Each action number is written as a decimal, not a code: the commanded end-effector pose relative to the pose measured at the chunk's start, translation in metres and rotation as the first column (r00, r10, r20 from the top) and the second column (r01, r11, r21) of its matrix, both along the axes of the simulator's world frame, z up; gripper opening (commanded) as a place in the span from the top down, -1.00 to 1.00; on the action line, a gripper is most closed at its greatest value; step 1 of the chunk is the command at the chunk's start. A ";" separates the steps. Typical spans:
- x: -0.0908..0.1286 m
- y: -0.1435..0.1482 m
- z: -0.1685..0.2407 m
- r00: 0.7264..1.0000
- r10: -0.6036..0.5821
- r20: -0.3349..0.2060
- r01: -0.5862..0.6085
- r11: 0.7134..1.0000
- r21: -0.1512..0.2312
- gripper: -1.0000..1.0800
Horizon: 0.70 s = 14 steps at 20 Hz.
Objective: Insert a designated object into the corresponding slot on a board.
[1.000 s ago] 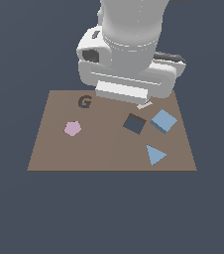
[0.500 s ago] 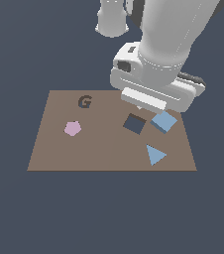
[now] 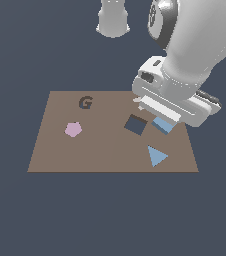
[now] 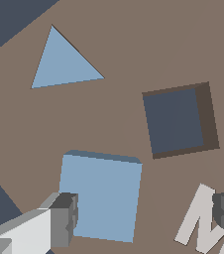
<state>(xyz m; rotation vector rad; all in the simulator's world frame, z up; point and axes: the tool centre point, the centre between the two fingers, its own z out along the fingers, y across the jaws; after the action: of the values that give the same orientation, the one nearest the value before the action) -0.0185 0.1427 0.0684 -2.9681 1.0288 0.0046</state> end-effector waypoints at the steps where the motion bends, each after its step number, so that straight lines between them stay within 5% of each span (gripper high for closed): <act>1: 0.003 0.009 -0.006 0.999 -0.039 0.001 0.039 0.999 -0.001 -0.92; 14: 0.013 0.029 -0.019 0.993 -0.122 0.003 0.122 0.993 -0.001 -0.92</act>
<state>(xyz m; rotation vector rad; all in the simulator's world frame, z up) -0.0065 0.1717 0.0499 -2.9023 1.2032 0.0005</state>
